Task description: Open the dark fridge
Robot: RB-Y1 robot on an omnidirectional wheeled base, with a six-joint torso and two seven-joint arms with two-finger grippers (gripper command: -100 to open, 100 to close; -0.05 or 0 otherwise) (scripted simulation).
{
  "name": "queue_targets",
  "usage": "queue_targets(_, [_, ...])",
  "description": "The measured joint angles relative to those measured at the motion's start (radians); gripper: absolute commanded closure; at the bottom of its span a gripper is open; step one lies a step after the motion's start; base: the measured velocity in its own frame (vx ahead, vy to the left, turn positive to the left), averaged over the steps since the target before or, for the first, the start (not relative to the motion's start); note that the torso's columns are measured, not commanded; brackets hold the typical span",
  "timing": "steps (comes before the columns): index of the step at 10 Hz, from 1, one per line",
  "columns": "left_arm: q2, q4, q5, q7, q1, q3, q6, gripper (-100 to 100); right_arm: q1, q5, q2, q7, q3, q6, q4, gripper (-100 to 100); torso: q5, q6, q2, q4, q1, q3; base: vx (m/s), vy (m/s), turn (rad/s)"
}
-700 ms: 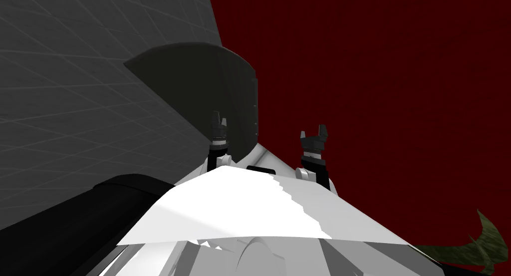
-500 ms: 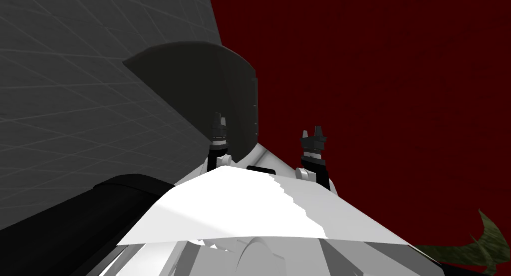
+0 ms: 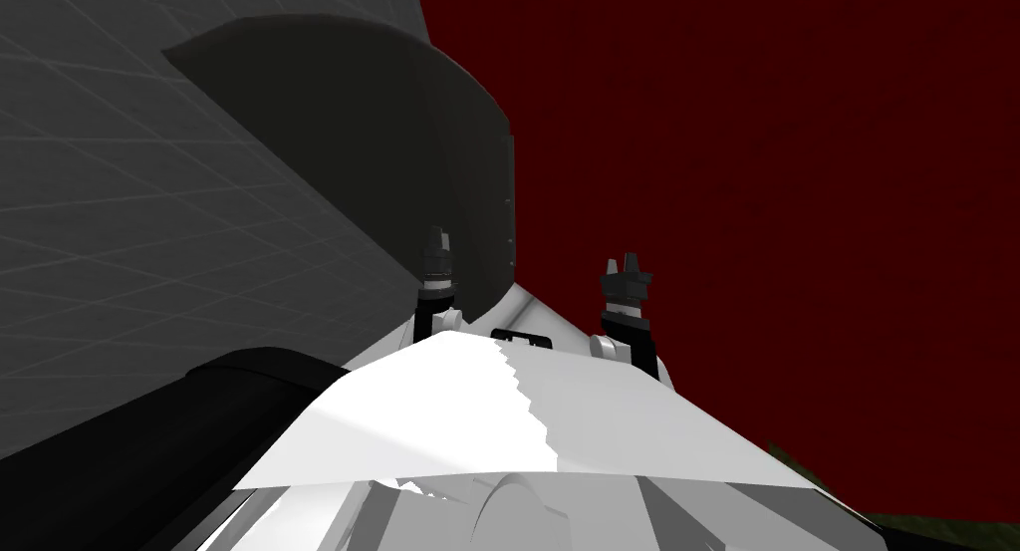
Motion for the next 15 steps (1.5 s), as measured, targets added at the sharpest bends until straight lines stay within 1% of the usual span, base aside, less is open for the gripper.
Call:
queue_targets(2, [0.000,0.000,0.000,0.000,0.000,0.000,0.000,0,0.000,0.000,0.000,0.000,0.000,0.000,0.000,0,0.000,0.000,0.148,0.148,0.000,-0.295,0.000,0.000,0.000])
queue_targets(3, [0.000,0.000,0.000,0.000,0.000,0.000,0.000,-100,0.000,0.000,0.000,0.000,0.000,0.000,0.000,0,0.000,0.000,0.221,0.221,0.000,-0.443,0.010,-0.001,-0.002])
queue_targets(4, [0.015,0.007,0.000,-0.001,-0.009,-0.003,0.004,-100,0.000,0.000,0.000,0.000,0.000,0.000,0.000,0,0.000,0.000,0.255,0.254,0.000,-0.512,0.011,-0.002,-0.007])
queue_targets(5, [0.036,0.015,0.004,0.001,-0.016,-0.006,0.009,-100,0.000,0.000,0.000,0.000,0.000,0.000,0.000,0,0.000,0.000,0.264,0.264,0.000,-0.532,0.013,-0.003,-0.005])
queue_targets(8, [0.092,0.061,0.013,0.002,-0.075,-0.025,0.042,-100,0.000,0.000,0.000,0.000,0.000,0.000,0.001,0,0.000,0.000,0.268,0.268,0.000,-0.537,0.024,-0.006,-0.009])
queue_targets(9, [0.108,0.085,0.018,0.003,-0.105,-0.032,0.056,-100,0.000,0.000,0.000,0.000,0.000,0.000,0.001,0,0.000,0.000,0.268,0.268,0.000,-0.537,0.035,-0.010,-0.011])
queue_targets(10, [0.122,0.117,0.022,0.003,-0.145,-0.039,0.073,-100,0.000,0.000,0.000,0.000,0.000,0.000,0.001,0,0.000,0.000,0.267,0.268,0.000,-0.537,0.039,-0.006,-0.013])
queue_targets(11, [0.138,0.136,0.029,0.004,-0.173,-0.048,0.093,-100,0.000,0.000,0.000,0.000,0.000,0.000,0.000,0,0.000,0.000,0.268,0.268,0.000,-0.537,0.038,-0.004,-0.011])
queue_targets(12, [0.147,0.161,0.033,0.003,-0.205,-0.063,0.112,-100,0.000,0.000,0.000,0.000,0.000,0.000,0.001,0,0.000,0.000,0.268,0.268,0.000,-0.537,0.037,-0.005,-0.016])
queue_targets(14, [0.179,0.221,0.051,0.010,-0.267,-0.078,0.147,-100,0.000,0.000,0.000,0.000,0.000,0.000,0.001,0,0.000,0.000,0.268,0.268,0.000,-0.537,0.034,-0.009,-0.010])
queue_targets(15, [0.184,0.233,0.054,0.011,-0.291,-0.084,0.159,-100,0.000,0.000,0.000,0.000,0.000,0.000,0.000,0,0.000,0.000,0.269,0.269,0.000,-0.536,0.024,-0.009,-0.009])
